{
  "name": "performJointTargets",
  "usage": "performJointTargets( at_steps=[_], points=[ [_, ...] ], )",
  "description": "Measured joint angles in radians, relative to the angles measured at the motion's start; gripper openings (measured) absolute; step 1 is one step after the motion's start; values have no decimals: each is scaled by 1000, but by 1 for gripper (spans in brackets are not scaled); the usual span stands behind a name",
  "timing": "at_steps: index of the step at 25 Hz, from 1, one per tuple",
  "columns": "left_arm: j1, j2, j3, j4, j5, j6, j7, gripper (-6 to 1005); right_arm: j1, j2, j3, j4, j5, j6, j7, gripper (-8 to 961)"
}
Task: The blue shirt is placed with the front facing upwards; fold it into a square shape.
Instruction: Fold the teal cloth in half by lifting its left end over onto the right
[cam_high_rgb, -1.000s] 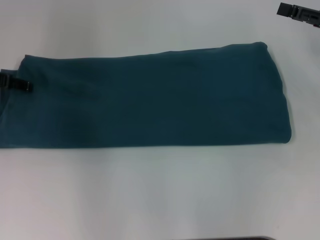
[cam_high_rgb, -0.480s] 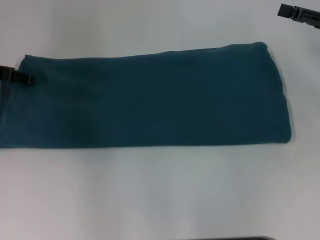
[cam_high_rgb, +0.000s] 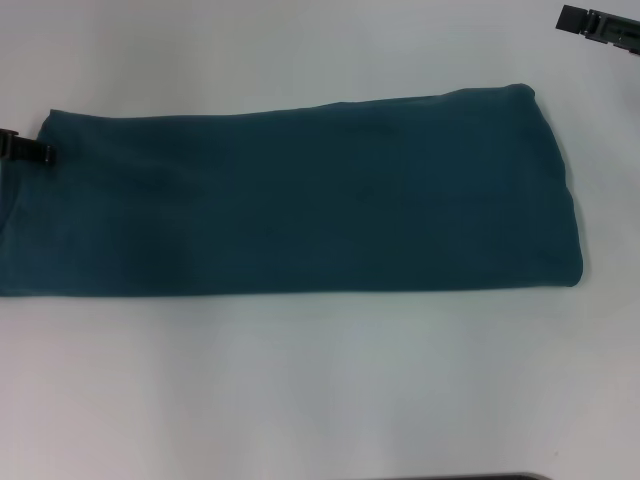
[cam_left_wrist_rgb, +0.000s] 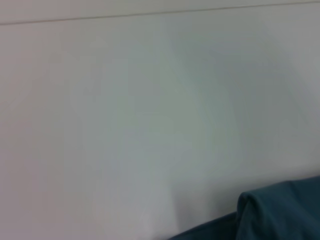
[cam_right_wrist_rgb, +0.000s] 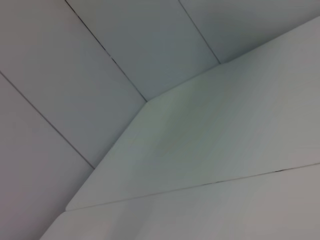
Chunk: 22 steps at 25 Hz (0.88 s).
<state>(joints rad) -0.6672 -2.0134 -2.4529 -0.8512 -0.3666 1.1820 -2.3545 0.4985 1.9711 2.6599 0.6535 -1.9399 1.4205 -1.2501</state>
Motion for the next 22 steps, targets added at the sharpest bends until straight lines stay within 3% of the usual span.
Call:
performJointTargets(
  at_steps=[22],
  points=[
    [2,-2,9,3,3,18,0,859,-5,0,0,0,0,0,0,944]
  ],
)
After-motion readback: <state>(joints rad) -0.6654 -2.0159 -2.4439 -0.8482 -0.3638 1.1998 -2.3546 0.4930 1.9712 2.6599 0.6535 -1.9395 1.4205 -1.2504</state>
